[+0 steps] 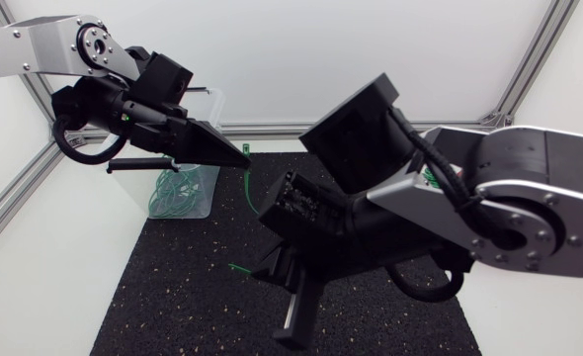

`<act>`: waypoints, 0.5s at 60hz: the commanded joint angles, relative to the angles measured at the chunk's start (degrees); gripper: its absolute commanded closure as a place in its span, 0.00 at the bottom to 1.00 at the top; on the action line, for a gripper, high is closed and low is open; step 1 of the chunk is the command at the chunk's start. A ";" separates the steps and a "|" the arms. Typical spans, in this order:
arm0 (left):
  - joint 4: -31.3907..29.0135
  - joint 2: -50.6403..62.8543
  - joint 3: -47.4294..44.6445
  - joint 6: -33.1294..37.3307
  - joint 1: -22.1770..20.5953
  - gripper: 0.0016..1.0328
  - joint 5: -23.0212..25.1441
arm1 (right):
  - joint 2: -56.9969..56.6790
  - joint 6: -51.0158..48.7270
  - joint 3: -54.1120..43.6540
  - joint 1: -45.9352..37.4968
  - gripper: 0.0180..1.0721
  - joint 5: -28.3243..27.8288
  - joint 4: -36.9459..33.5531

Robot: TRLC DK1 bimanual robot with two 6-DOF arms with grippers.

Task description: Take a green cable tie from the red box, thread the tail through the head to close it, then place it in the transparent bin on the left.

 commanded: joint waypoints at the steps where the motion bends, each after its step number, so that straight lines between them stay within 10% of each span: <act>1: 0.85 -0.42 -1.60 -1.33 0.38 0.97 0.82 | -0.58 2.43 1.18 -0.96 0.95 -0.80 -1.03; 30: 13.95 -1.30 -6.70 -8.89 0.64 0.97 4.33 | -1.02 16.41 4.35 -11.33 0.95 -9.15 -5.69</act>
